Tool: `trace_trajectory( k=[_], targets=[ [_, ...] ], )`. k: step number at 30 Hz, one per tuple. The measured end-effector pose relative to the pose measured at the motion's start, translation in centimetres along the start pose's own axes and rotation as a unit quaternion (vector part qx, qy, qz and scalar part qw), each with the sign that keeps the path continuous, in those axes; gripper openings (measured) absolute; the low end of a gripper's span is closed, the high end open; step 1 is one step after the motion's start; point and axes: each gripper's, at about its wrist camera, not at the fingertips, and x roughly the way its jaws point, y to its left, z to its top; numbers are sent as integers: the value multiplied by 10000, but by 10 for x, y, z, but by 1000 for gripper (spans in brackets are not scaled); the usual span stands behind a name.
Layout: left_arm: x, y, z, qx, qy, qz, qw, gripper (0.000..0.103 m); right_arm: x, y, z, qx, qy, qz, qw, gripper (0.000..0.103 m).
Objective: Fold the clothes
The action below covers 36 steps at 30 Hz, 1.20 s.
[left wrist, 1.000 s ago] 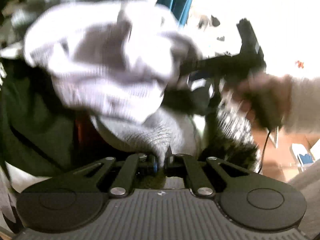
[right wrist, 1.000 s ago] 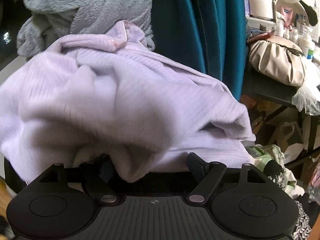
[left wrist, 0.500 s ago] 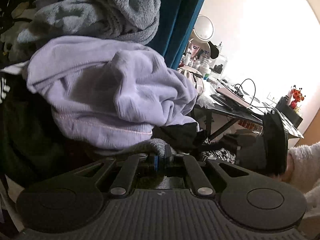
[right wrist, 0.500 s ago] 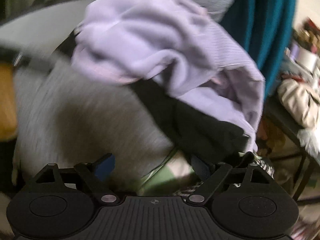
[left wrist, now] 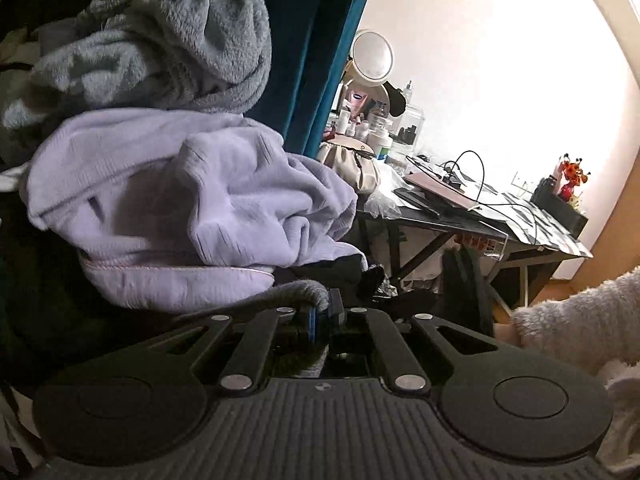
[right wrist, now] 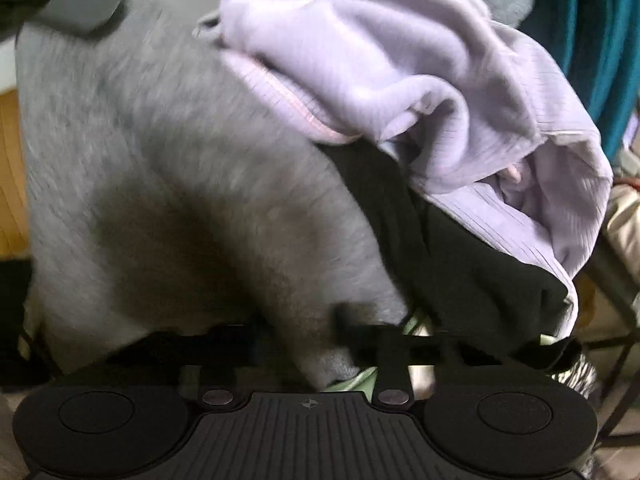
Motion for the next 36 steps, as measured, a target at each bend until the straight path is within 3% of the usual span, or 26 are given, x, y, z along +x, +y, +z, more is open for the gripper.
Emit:
trace_trajectory(
  k=[2,8,14,18,22,25,27,33,35,36],
  targets=[
    [-8,-2,4,35,-162,-51,9998,5,-6,-2,4,145,-131,42,9998,7],
    [-32,-17,27,185,-670,-359,9969,5,-45,-19,24,951,-811,166,9920,6],
    [-62,-27,66,211,-1483,-650,9866,5,-87,-33,54,1353,-1634,357,9766,6],
    [-69,-17,83,29,-1753,-486,9833,6,-106,-31,79,1444,-2136,549,9646,6],
    [-44,5,78,-169,-1249,69,9920,10,-87,-31,79,1375,-1970,426,9698,6],
    [-23,18,67,-205,-836,435,9953,23,-68,-20,75,1177,-1730,414,9770,6],
    [-15,21,59,-221,-677,444,9965,38,-65,-10,71,1019,-1671,365,9800,6],
    [9,33,40,-523,-198,366,9978,54,-60,-5,70,999,-1643,418,9804,6],
    [14,37,35,-584,-202,345,9975,50,-61,-5,70,962,-1637,443,9808,6],
    [16,39,33,-611,-214,334,9973,6,-60,-5,70,939,-1631,451,9811,6]
  ],
)
